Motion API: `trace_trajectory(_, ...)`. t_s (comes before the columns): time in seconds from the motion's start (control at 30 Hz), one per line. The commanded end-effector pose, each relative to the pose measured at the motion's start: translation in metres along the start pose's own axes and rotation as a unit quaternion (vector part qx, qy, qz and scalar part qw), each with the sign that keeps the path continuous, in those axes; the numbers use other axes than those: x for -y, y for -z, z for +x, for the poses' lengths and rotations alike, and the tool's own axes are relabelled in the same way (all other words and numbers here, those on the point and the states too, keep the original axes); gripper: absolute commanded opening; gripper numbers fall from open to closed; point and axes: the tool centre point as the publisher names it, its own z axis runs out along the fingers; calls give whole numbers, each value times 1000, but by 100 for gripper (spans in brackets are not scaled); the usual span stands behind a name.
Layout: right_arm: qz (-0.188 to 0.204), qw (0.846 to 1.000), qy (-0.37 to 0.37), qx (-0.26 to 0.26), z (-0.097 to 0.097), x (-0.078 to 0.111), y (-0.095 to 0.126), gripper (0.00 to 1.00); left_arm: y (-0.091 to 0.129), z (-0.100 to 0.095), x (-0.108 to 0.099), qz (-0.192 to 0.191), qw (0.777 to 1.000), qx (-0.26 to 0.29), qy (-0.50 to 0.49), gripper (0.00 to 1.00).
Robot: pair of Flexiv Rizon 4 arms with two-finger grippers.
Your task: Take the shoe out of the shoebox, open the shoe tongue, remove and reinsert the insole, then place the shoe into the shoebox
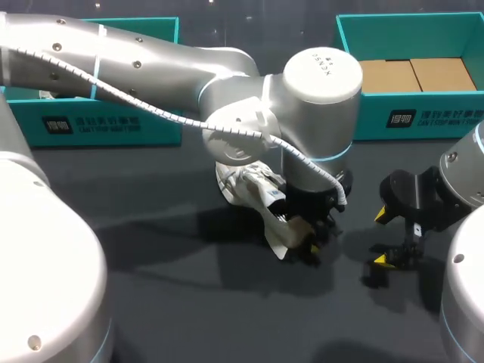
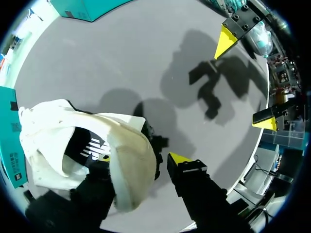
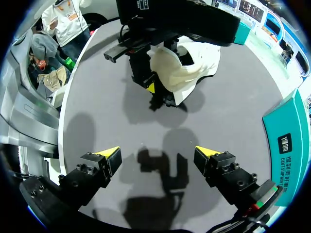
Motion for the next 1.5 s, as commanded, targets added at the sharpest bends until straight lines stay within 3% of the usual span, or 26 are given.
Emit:
trace_trajectory(0.03, 0, 1000, 0, 1, 2, 0, 1, 100, -6, 3, 2, -4, 1000, 5, -5, 33)
trace_trajectory(0.1, 0, 1000, 0, 1, 2, 0, 1, 100, -5, 2, 0, -5, 1000, 6, -9, 0)
trace_trajectory(0.5, 0, 1000, 0, 1, 2, 0, 1, 100, 23, -11, -22, -15, 997, 0, -78, 0)
trace_trajectory(0.77, 0, 1000, 0, 1, 2, 0, 1, 100, 54, -26, -34, -19, 982, 5, -185, 0)
trace_trajectory(1.0, 0, 1000, 0, 1, 2, 0, 1, 100, 95, -52, -42, -2, 970, -8, -242, 0)
trace_trajectory(1.13, 0, 1000, 0, 1, 2, 0, 1, 100, 122, -76, -41, -1, 964, 18, -267, 0)
trace_trajectory(1.5, 0, 1000, 0, 1, 2, 0, 1, 100, 122, -76, -41, -1, 964, 18, -267, 0)
